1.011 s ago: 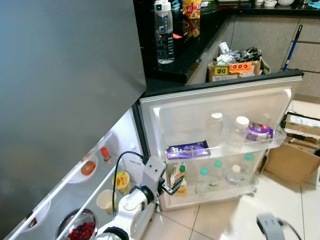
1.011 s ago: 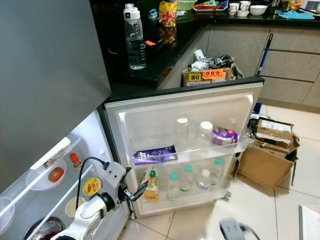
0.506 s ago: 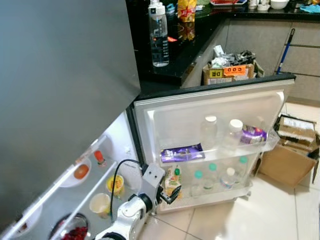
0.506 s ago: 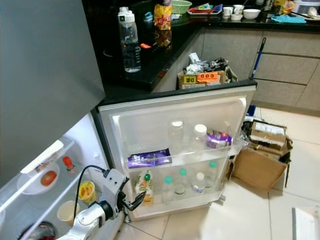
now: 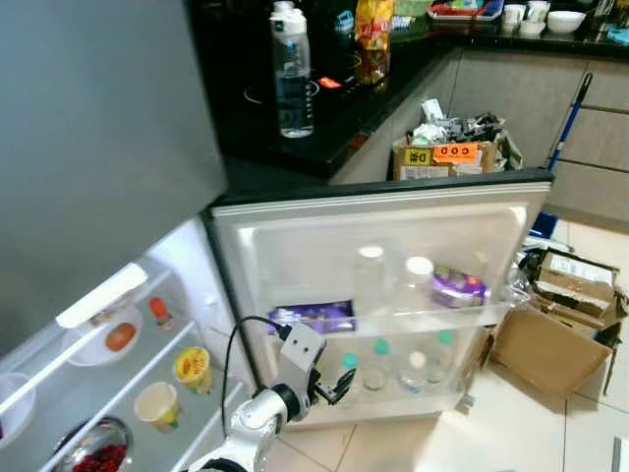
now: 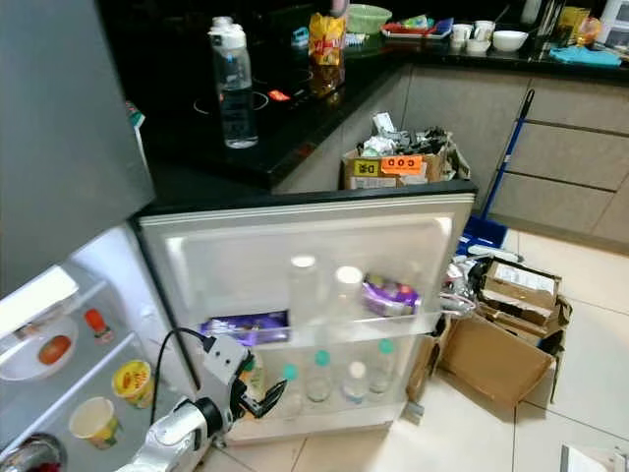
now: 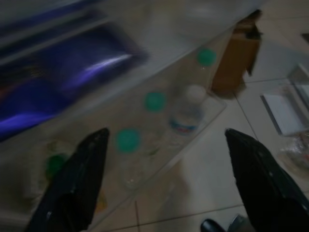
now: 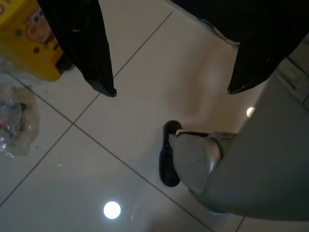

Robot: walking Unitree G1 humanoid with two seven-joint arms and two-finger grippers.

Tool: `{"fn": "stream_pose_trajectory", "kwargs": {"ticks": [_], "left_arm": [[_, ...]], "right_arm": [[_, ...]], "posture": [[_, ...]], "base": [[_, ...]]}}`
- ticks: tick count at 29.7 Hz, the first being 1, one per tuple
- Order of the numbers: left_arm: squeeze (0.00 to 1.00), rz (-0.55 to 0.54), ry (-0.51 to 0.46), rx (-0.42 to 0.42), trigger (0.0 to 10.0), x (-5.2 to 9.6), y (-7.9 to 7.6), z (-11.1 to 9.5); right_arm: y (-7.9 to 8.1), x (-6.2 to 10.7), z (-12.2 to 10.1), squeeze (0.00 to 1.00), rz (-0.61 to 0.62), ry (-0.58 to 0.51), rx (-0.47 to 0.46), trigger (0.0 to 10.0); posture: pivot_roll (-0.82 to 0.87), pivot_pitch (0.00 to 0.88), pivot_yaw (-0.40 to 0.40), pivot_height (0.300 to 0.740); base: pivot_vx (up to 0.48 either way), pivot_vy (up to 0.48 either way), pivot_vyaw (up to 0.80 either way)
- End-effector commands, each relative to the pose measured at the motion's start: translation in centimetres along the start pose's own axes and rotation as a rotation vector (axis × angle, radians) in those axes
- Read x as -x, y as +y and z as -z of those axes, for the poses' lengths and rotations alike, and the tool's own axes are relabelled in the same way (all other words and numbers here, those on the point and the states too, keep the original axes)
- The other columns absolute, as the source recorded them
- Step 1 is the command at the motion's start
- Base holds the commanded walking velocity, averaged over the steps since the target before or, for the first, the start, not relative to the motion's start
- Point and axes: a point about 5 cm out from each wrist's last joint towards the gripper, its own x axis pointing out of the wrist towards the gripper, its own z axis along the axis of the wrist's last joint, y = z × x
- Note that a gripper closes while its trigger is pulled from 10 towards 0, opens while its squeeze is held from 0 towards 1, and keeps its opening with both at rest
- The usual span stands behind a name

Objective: Restocking fridge

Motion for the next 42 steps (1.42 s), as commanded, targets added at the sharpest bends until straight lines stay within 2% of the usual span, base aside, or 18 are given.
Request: {"fn": "stream_pose_trajectory", "kwargs": {"ticks": [1, 11, 27, 31, 38, 42], "left_arm": [[0.0, 0.006, -0.002, -0.011, 10.0, -0.1, 0.1, -0.3], [0.0, 0.003, 0.023, -0.007, 10.0, 0.3, 0.2, 0.3], [0.0, -0.008, 0.033, -0.002, 10.0, 0.4, 0.2, 0.6], [0.0, -0.015, 0.047, 0.003, 10.0, 0.6, 0.1, 1.0], [0.0, -0.041, 0.075, 0.009, 10.0, 1.4, 0.2, 2.0], [0.0, -0.077, 0.133, 0.005, 10.0, 2.4, 0.3, 3.3]], "right_arm": [[0.3, -0.1, -0.1, 0.0, -0.013, -0.012, -0.009, 10.0], [0.6, -0.2, -1.2, 0.0, -0.051, -0.058, 0.006, 10.0], [0.9, -0.2, -2.3, 0.0, -0.118, -0.085, 0.025, 10.0], [0.9, -0.2, -2.5, 0.0, -0.123, -0.099, 0.028, 10.0], [0.9, -0.2, -2.6, 0.0, -0.125, -0.118, 0.0, 10.0], [1.0, -0.2, -2.7, 0.0, -0.138, -0.125, -0.005, 10.0]], "posture": [[-0.21, 0.0, 0.04, 0.74], [-0.22, 0.0, 0.046, 0.74], [-0.21, 0.0, 0.043, 0.74], [-0.21, 0.0, 0.043, 0.74], [-0.21, 0.0, 0.04, 0.74], [-0.21, 0.0, 0.037, 0.74]], "base": [[0.0, -0.469, 0.0], [0.0, -0.469, 0.0], [0.0, -0.443, 0.76], [0.0, 0.0, 0.77], [0.0, 0.0, 0.0], [0.0, 0.0, 0.0]]}}
